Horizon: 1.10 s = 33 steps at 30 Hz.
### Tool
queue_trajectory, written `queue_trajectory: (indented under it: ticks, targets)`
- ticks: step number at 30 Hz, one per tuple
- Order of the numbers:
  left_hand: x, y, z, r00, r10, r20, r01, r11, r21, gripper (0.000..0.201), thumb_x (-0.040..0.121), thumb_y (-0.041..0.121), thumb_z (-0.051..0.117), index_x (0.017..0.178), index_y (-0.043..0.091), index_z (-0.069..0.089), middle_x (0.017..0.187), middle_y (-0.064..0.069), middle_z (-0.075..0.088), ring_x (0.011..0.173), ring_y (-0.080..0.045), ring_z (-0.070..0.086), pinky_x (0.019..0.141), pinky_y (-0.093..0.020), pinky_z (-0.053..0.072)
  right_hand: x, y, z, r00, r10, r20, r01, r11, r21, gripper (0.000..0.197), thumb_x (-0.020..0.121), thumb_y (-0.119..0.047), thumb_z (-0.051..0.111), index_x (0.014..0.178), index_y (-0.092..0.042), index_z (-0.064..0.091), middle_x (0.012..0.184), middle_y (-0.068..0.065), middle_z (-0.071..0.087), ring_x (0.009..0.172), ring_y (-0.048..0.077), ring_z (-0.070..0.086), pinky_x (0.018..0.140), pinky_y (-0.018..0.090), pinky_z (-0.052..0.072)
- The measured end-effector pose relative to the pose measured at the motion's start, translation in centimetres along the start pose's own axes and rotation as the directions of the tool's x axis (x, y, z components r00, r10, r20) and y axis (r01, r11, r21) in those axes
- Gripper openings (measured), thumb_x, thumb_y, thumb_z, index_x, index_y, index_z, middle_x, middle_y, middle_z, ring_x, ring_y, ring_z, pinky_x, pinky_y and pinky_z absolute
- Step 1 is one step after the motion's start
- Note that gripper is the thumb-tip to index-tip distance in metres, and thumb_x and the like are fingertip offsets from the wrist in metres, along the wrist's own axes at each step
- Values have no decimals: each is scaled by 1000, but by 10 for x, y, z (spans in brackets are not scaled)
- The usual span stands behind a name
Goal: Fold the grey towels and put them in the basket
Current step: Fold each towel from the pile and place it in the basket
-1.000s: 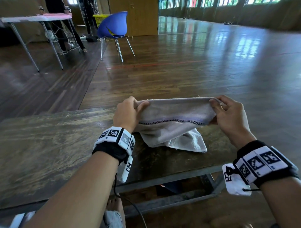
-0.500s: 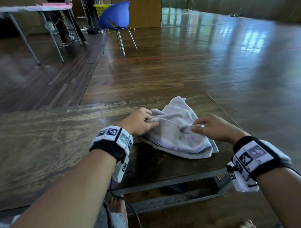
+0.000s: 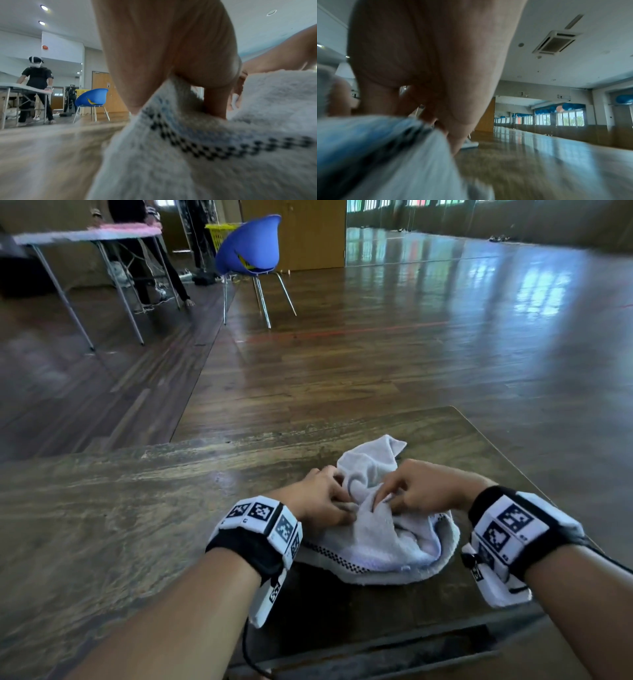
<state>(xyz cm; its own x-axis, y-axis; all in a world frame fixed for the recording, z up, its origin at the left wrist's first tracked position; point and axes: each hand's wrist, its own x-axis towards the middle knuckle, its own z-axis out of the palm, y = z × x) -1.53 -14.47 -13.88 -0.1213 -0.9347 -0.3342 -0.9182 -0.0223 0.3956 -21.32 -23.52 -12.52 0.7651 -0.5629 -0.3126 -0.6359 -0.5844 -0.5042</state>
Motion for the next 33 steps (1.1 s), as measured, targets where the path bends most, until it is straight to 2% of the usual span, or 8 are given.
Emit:
queue_trajectory:
  ticks: [3, 6, 10, 15, 18, 24, 30, 33]
  targets:
    - [15, -4, -28, 1000, -3, -3, 3, 1000, 26, 30, 90, 42, 65, 80, 15, 73, 86, -4, 67, 77, -17, 58, 72, -31, 48, 15, -4, -28, 988, 33, 149, -21, 996, -86, 19, 90, -30, 74, 108, -36, 79, 80, -31, 70, 77, -12, 62, 83, 20, 47]
    - [21, -11, -54, 968, -34, -250, 21, 998, -56, 32, 89, 23, 63, 59, 14, 62, 60, -1, 54, 58, -16, 47, 59, -29, 41, 32, -12, -49, 997, -46, -68, 40, 996, -86, 15, 90, -29, 72, 102, -32, 81, 73, -29, 71, 71, -6, 67, 71, 29, 52]
    - [17, -19, -73, 596, -77, -799, 33, 997, -72, 18, 91, 15, 57, 100, 9, 72, 110, -5, 68, 100, -27, 60, 89, -42, 48, 55, -18, -58, 613, -72, -787, 170, 985, 42, 15, 89, -25, 70, 100, -27, 82, 127, -5, 70, 117, 20, 64, 100, 35, 48]
    - [-3, -43, -88, 246, -203, -948, -16, 977, -213, 23, 97, 27, 58, 105, 16, 76, 106, -5, 70, 95, -19, 61, 81, -25, 44, 58, -3, -64, 379, 133, -916, 84, 980, 178, 25, 93, -43, 67, 114, -35, 76, 123, -3, 61, 117, 22, 60, 103, 35, 43]
    - [-13, -57, -87, 244, -256, -935, -10, 964, -266, 23, 96, 29, 61, 103, 15, 78, 93, -8, 72, 87, -20, 64, 73, -24, 43, 53, 6, -59, 371, 248, -895, 135, 939, 317, 24, 89, -46, 68, 109, -38, 77, 94, -10, 70, 108, 25, 66, 96, 41, 54]
    - [-17, -58, -80, 334, -338, -880, 16, 935, -353, 21, 95, 28, 64, 106, 16, 79, 92, -8, 75, 93, -26, 67, 87, -43, 52, 57, 12, -50, 568, 336, -751, 338, 737, 585, 11, 93, -22, 73, 101, -23, 80, 84, -1, 79, 67, 22, 77, 63, 32, 64]
    - [-17, -52, -87, 268, -349, -898, -236, 880, -413, 18, 94, 18, 64, 104, 14, 78, 91, 5, 75, 80, -4, 65, 74, -15, 48, 63, 18, -52, 516, 217, -829, 508, 702, 500, 17, 93, -21, 74, 103, -35, 79, 103, -14, 78, 99, 1, 72, 83, 16, 54]
    - [-19, -54, -84, 223, -240, -945, -224, 931, -289, 15, 91, 14, 68, 100, 18, 79, 79, 9, 70, 66, 4, 60, 61, -9, 43, 62, 32, -46, 544, 243, -803, 338, 813, 475, 15, 92, -28, 74, 106, -27, 80, 87, -19, 76, 74, -2, 66, 65, 16, 50]
